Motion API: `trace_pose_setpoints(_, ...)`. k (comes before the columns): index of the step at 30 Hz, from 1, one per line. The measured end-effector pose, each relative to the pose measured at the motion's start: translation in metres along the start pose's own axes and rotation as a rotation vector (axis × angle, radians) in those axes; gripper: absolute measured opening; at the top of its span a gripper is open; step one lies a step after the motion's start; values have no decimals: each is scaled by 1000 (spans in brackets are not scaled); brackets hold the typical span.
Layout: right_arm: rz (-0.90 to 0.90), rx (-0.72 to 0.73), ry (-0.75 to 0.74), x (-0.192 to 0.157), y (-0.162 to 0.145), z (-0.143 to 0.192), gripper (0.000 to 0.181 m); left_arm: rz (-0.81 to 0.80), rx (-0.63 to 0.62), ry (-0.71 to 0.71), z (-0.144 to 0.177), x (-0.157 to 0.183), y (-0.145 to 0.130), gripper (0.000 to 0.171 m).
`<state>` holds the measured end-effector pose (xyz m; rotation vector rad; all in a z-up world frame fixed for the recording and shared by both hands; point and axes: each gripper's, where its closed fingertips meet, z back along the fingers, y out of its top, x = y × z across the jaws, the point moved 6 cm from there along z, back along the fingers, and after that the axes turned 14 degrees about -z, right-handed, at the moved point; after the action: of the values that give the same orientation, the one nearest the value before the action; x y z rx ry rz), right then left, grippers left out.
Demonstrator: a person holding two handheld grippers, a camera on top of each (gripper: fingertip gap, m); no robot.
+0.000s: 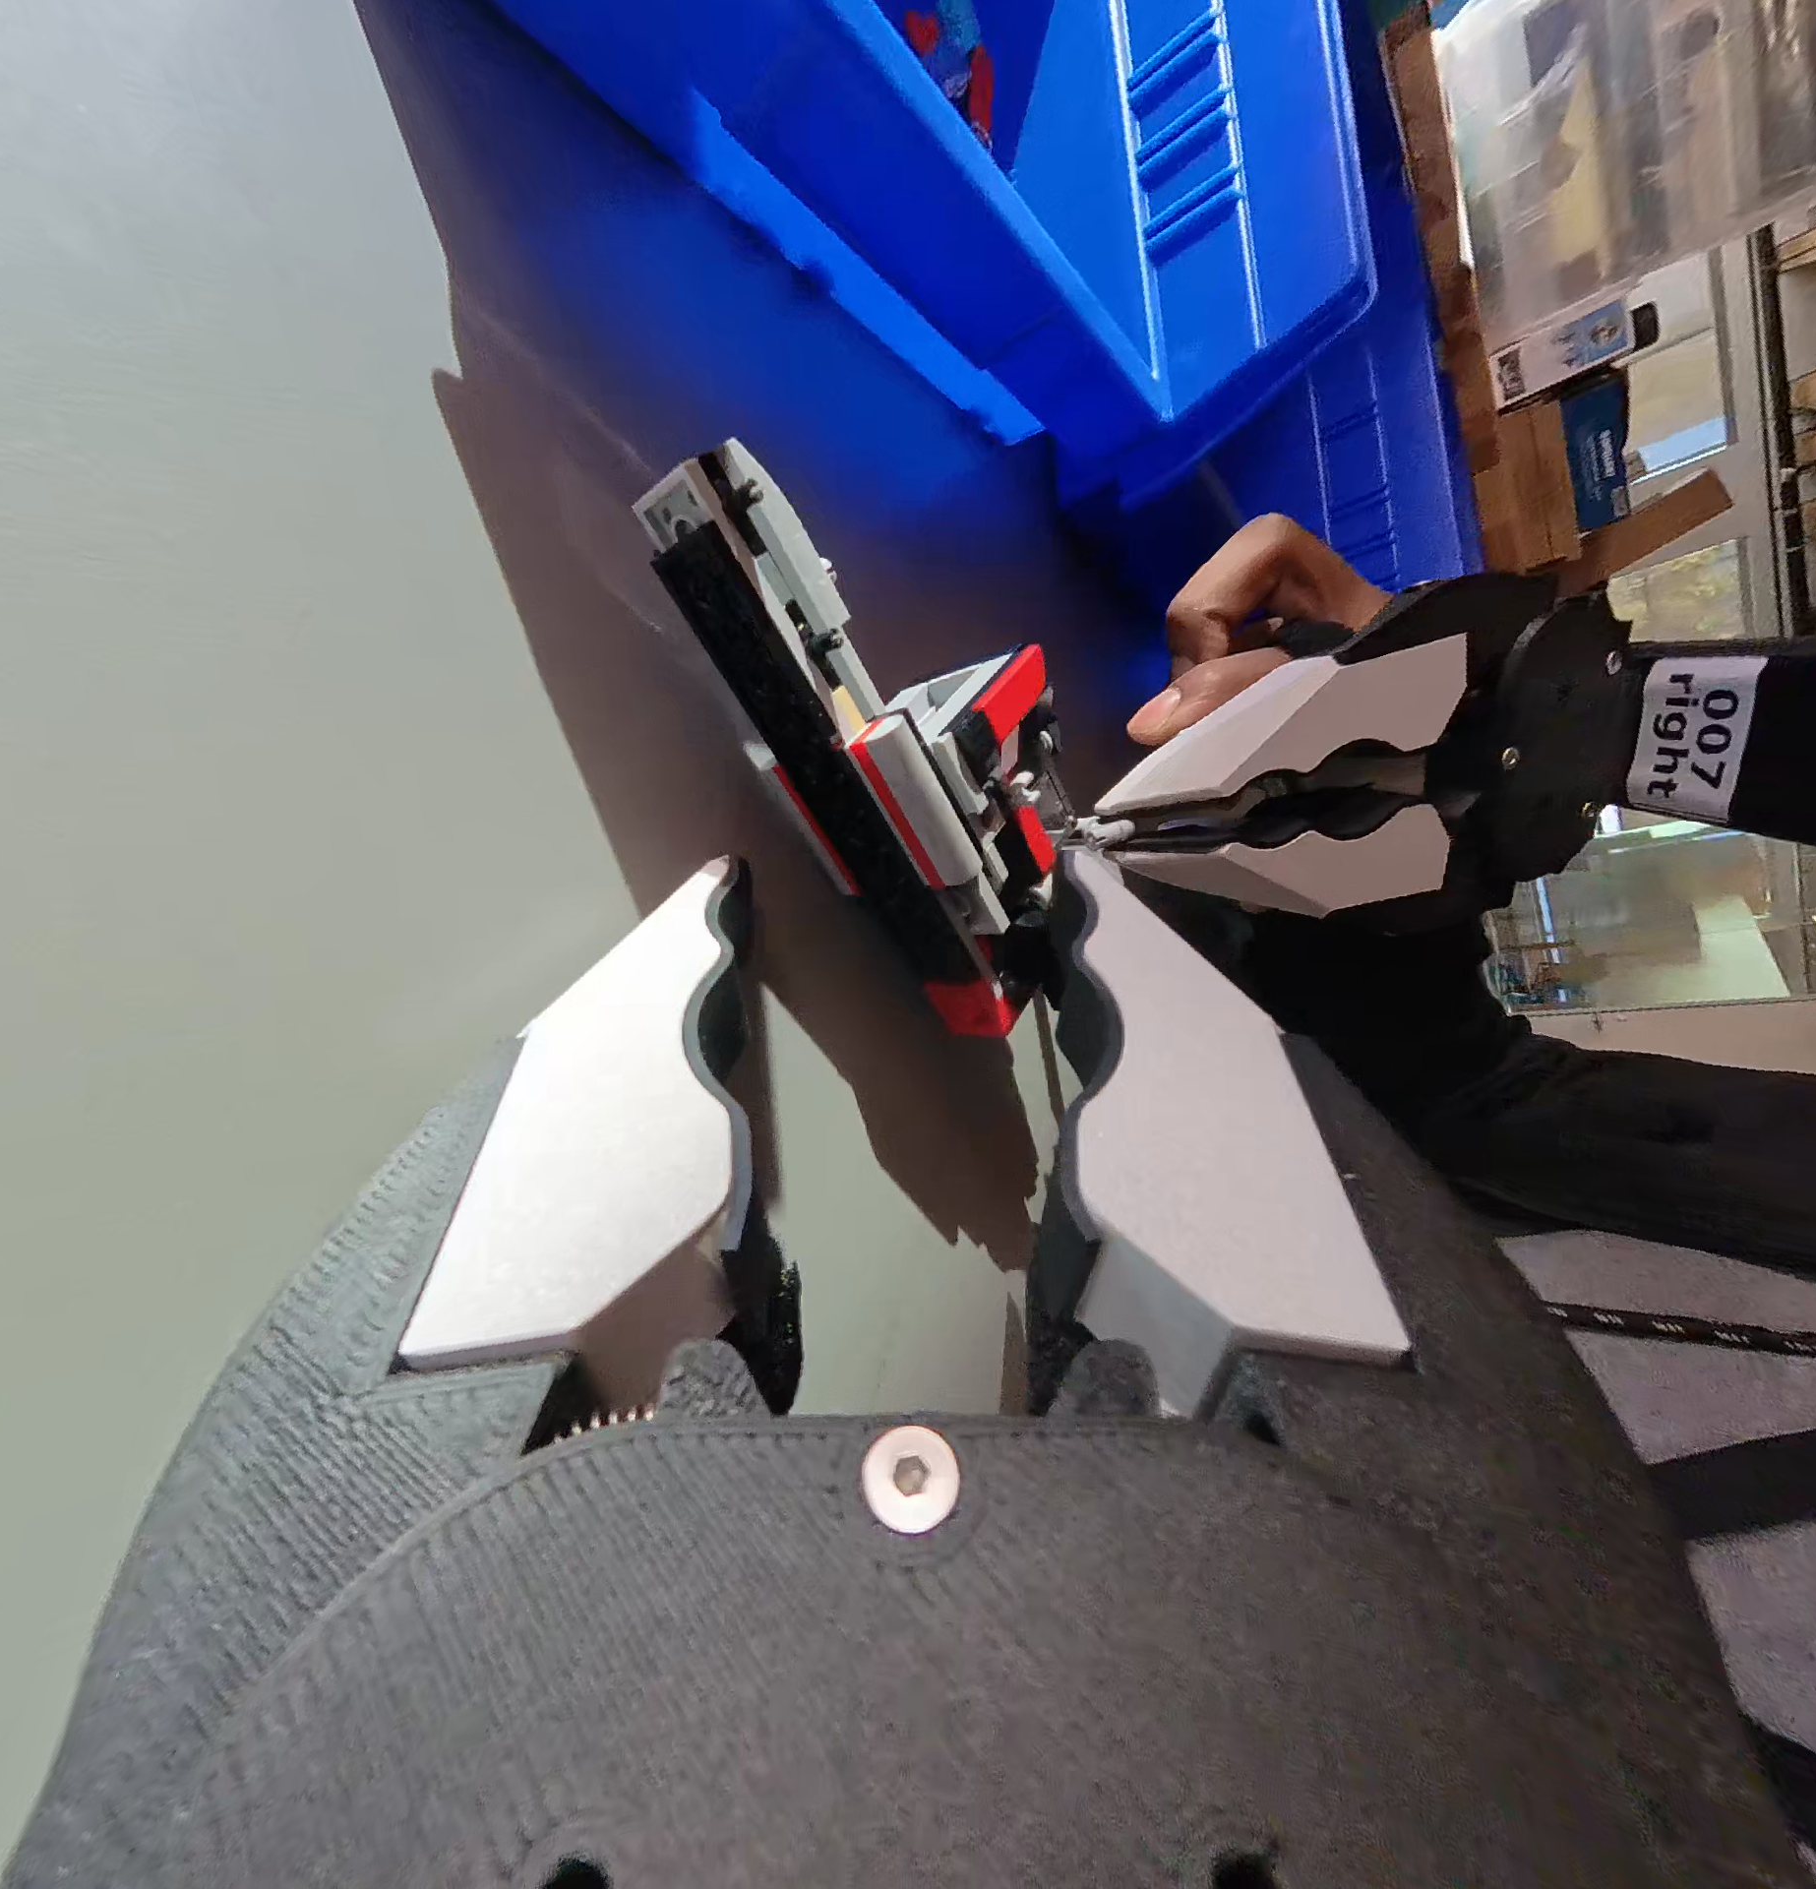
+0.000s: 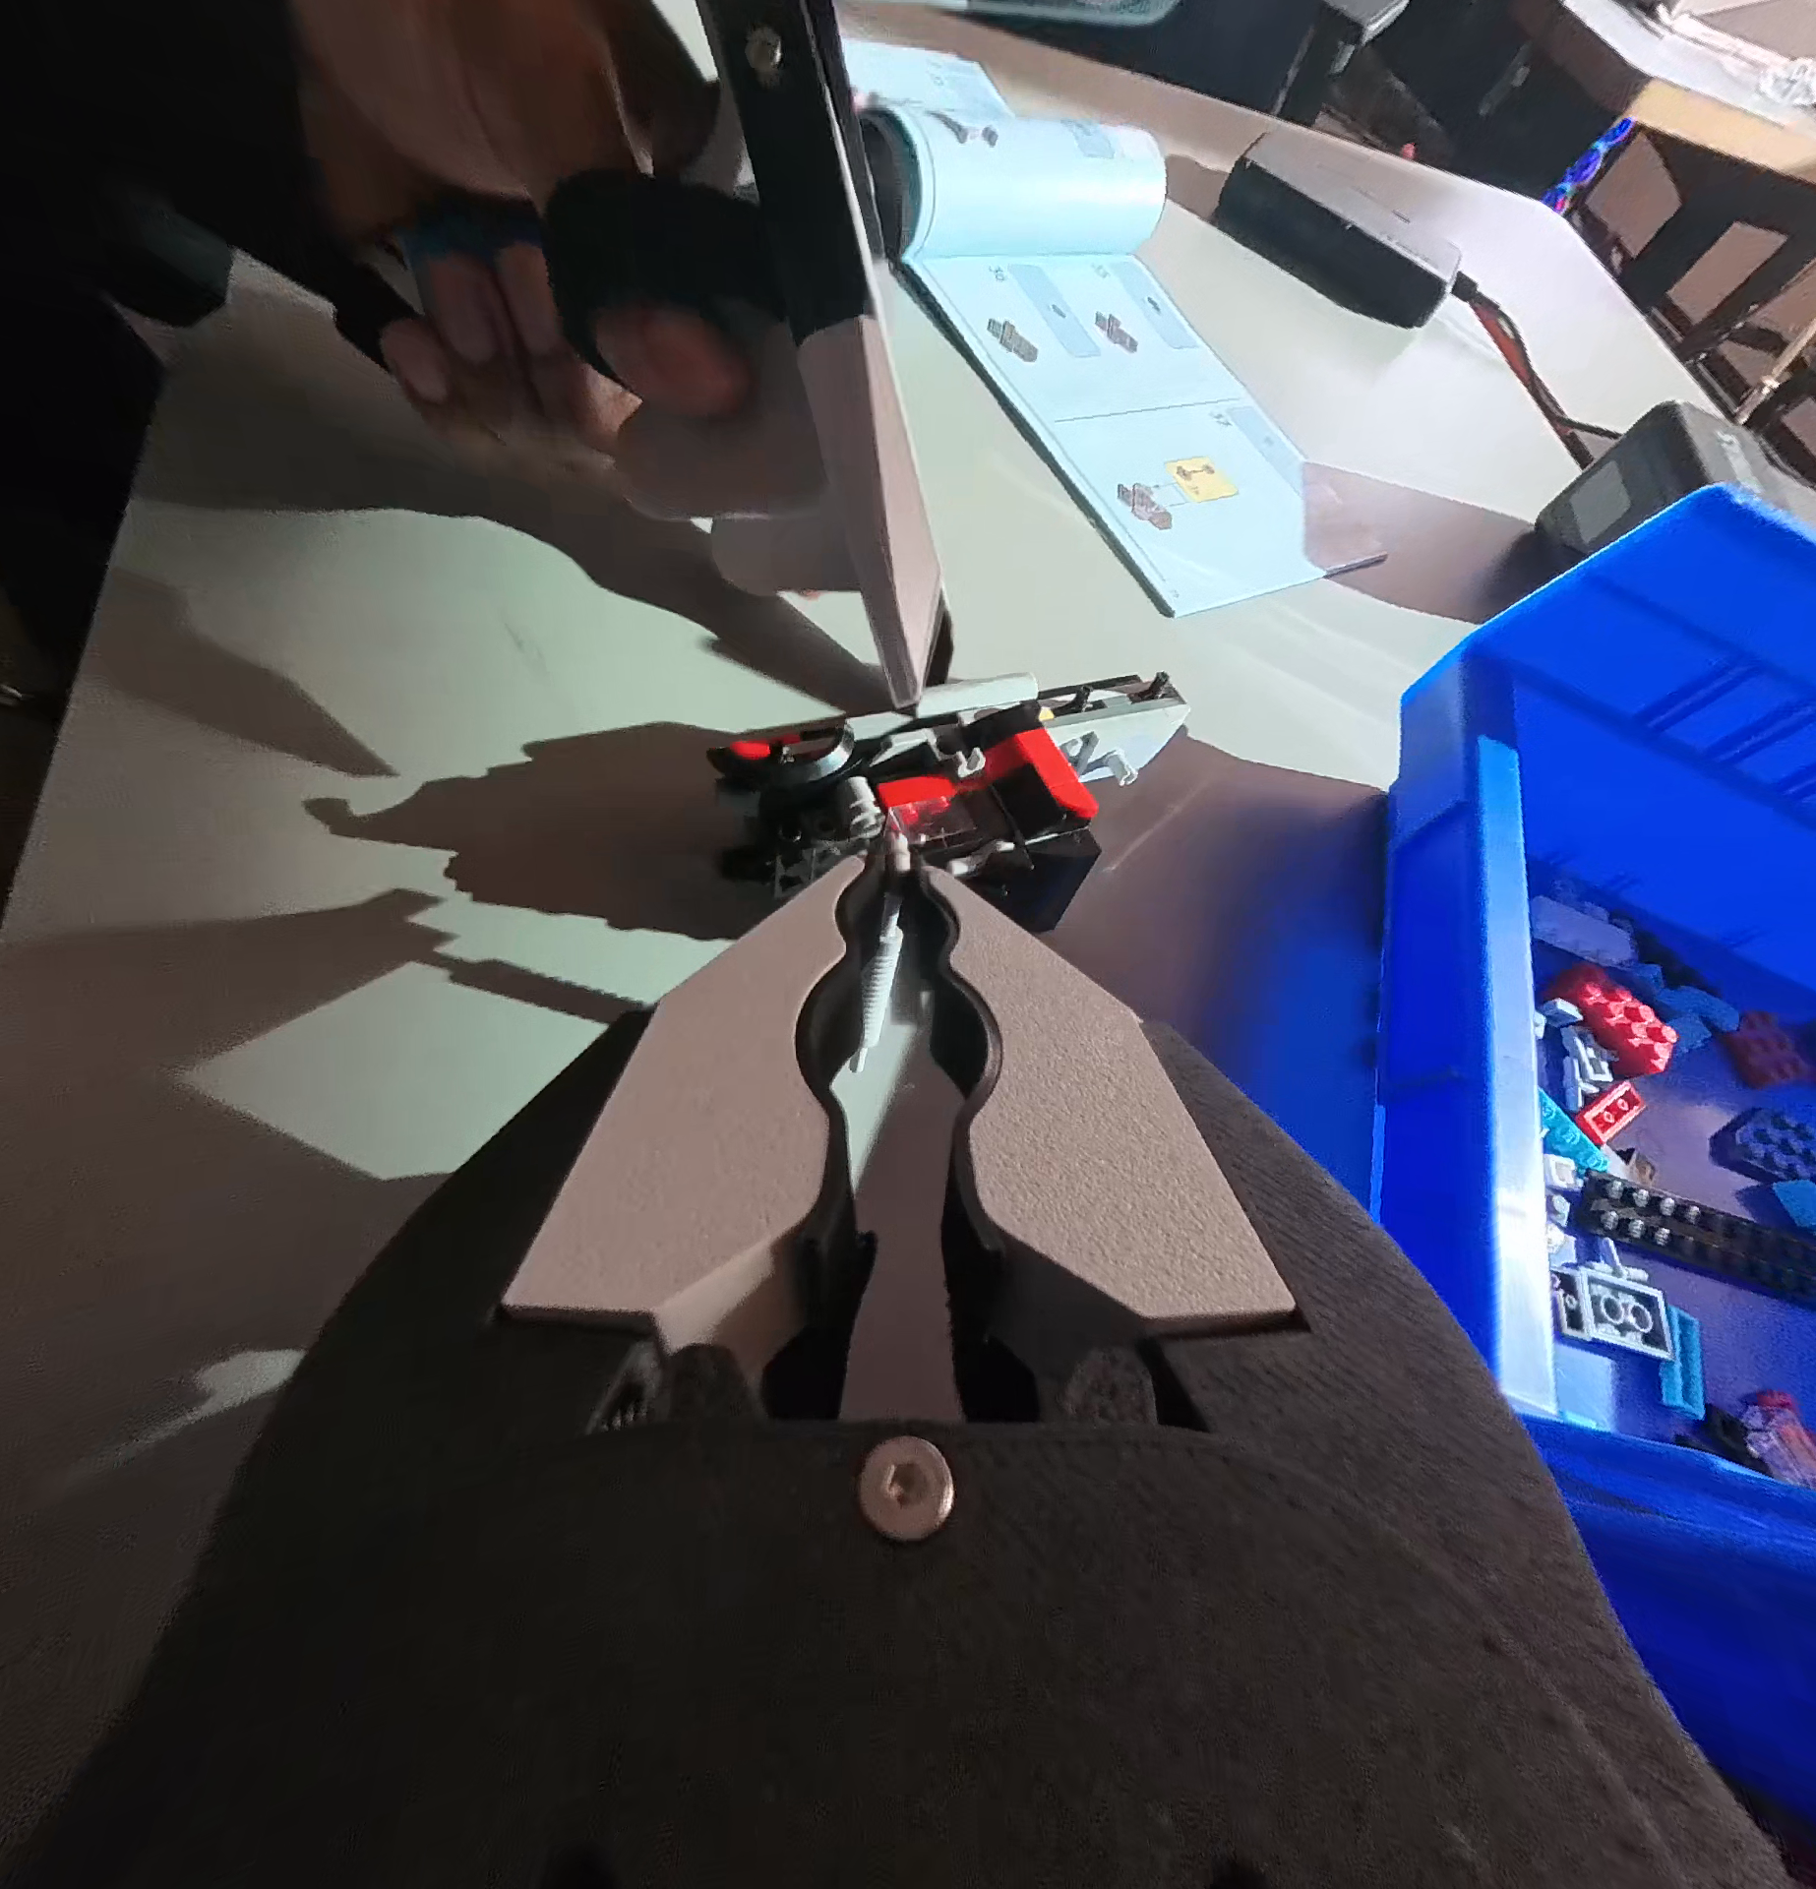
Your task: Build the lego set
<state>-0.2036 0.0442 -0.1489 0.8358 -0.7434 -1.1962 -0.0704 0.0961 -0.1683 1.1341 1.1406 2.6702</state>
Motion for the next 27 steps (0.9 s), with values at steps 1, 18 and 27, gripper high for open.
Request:
trace_pose_setpoints(1,5,-15,-4,0,-2,-1,6,-2,-6,6,0,0,-1,58)
trace_pose_setpoints(18,20,-176,-40,-1,-17,-21,6,-89,-63,-35,-26,7,14,63)
trace_pose_setpoints(27,9,-197,-82,4,-22,-19,6,-223,-144,-24,-30,15,15,75)
